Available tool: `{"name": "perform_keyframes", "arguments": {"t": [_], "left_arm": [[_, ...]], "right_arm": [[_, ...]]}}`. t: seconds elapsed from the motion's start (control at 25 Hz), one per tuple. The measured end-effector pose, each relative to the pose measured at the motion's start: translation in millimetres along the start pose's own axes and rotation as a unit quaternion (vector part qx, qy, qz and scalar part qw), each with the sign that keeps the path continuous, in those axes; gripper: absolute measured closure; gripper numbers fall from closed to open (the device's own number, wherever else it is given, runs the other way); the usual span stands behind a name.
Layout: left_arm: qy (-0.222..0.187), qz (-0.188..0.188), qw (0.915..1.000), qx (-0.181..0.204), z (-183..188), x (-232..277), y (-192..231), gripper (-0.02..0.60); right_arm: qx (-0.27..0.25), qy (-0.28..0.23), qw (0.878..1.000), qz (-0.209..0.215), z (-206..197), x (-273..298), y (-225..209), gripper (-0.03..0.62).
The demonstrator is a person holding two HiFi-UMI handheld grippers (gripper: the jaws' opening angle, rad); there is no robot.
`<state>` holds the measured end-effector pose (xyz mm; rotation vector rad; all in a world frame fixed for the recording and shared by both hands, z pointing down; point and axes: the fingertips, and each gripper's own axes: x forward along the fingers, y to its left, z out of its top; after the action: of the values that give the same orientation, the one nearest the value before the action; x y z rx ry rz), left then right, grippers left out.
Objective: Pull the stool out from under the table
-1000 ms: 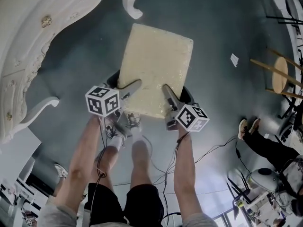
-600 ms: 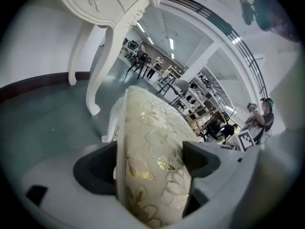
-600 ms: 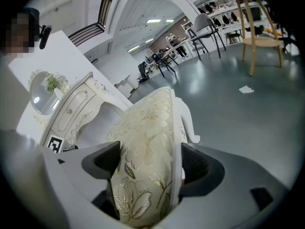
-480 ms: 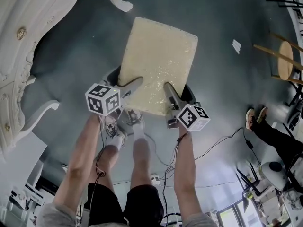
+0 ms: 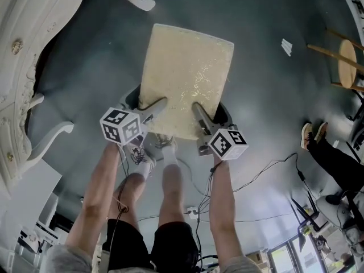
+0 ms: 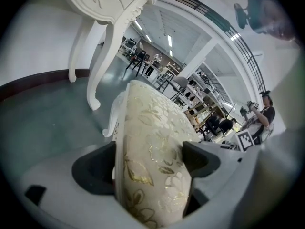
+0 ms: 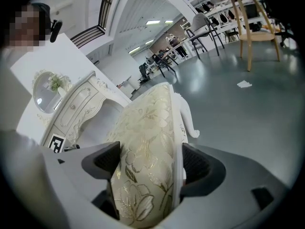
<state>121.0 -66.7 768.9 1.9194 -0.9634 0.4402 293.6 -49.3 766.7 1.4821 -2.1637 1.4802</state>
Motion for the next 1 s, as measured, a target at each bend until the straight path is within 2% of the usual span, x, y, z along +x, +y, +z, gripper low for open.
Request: {"name": "perform_keyframes", "arguments": {"t": [0.24, 0.48, 0.72, 0.88, 1.0], "left_arm": [[-0.004, 0.003, 1.0000, 0.000, 1, 0, 0, 0.155], [0.017, 0.010, 0.9998, -0.002, -2, 1, 1, 0.155], [0.004, 0.048, 0.9988, 0.009, 10, -12, 2, 0.158], [-0.027, 0.057, 0.9979, 0.011, 42, -33, -11, 0.161], [-0.054, 0.068, 0.9961, 0.018, 73, -59, -21, 0.170]], "right_arm": [[-0.003, -0.006, 1.000, 0.004, 0, 1, 1, 0.186], [-0.008, 0.011, 1.000, -0.009, 0, -1, -1, 0.186], [-0.085, 0.026, 0.995, -0.040, 17, -7, 13, 0.186], [-0.131, 0.020, 0.990, -0.044, 44, -13, 36, 0.186], [-0.168, 0.015, 0.985, -0.035, 67, -18, 69, 0.186]]}}
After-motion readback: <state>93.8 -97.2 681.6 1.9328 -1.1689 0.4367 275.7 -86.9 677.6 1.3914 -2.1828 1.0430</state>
